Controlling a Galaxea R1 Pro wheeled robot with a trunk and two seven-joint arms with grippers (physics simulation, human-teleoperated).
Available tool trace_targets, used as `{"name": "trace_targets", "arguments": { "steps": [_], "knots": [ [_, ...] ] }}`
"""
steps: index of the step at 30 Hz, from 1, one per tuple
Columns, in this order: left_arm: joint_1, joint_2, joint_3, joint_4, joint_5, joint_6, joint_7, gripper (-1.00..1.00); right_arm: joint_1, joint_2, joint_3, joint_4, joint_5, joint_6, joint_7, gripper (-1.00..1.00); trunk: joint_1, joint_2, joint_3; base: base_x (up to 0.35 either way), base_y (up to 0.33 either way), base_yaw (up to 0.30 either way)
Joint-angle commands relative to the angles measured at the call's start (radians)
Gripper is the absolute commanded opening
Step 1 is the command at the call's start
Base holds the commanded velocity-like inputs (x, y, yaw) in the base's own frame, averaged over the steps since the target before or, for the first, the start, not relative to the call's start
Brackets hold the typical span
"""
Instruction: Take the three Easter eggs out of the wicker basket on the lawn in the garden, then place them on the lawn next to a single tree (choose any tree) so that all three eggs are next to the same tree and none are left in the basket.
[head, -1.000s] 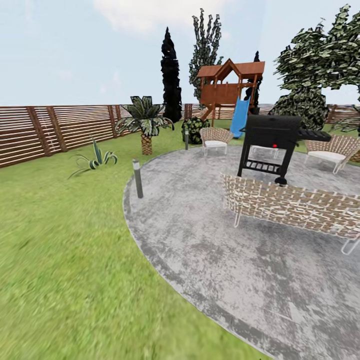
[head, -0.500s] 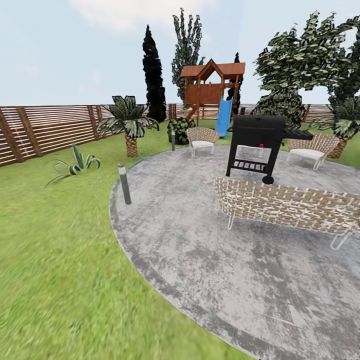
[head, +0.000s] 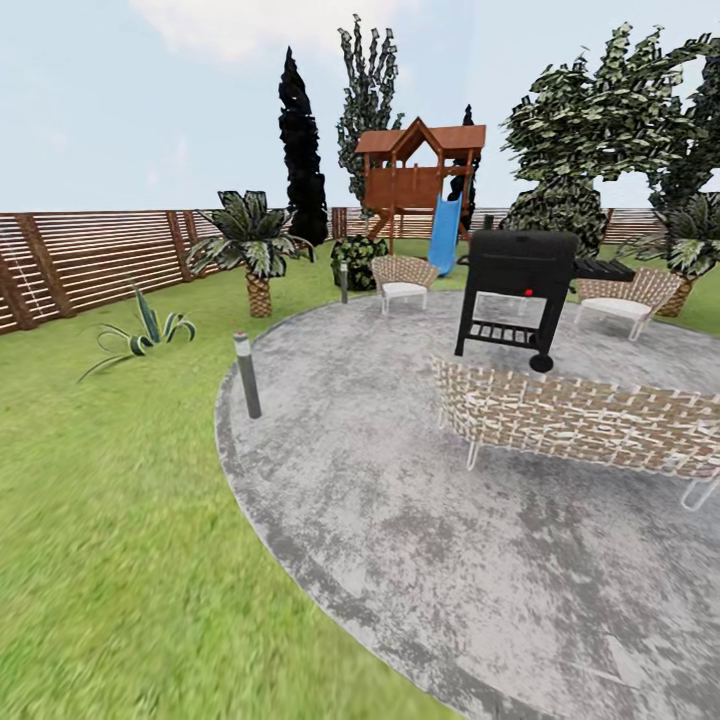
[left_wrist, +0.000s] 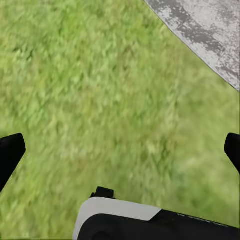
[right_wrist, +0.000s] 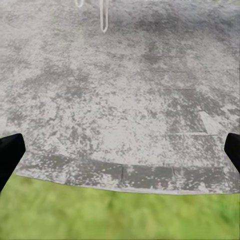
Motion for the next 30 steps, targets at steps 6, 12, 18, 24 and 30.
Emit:
{"name": "trace_targets", "arguments": {
  "steps": [6, 12, 18, 24, 30],
  "knots": [
    [-0.001, 0.001, 0.002, 0.001, 0.001, -0.002, -0.001, 1.00, -0.001, 0.000, -0.001, 0.001, -0.006, -0.004, 0.004, 1.00, 0.001, -0.002, -0.002, 0.248, 0.260, 0.000],
    [-0.001, 0.001, 0.002, 0.001, 0.001, -0.001, -0.002, 1.00, -0.001, 0.001, -0.001, 0.002, -0.006, -0.001, 0.004, 1.00, 0.001, -0.002, -0.002, 0.238, 0.264, 0.000],
    [-0.001, 0.003, 0.001, 0.000, 0.001, -0.001, -0.002, 1.00, -0.001, 0.001, -0.001, 0.001, -0.006, -0.002, 0.004, 1.00, 0.001, -0.002, -0.002, 0.287, 0.211, 0.000],
    [-0.001, 0.008, 0.002, 0.001, 0.001, -0.002, -0.002, 1.00, -0.001, 0.001, -0.001, 0.002, -0.006, 0.002, 0.004, 1.00, 0.001, -0.002, -0.002, 0.314, 0.136, 0.000],
    [-0.001, 0.010, 0.001, 0.001, 0.001, -0.003, -0.002, 1.00, -0.001, 0.000, -0.001, 0.002, -0.006, 0.001, 0.004, 1.00, 0.001, -0.002, -0.002, 0.330, 0.027, 0.000]
  ]
}}
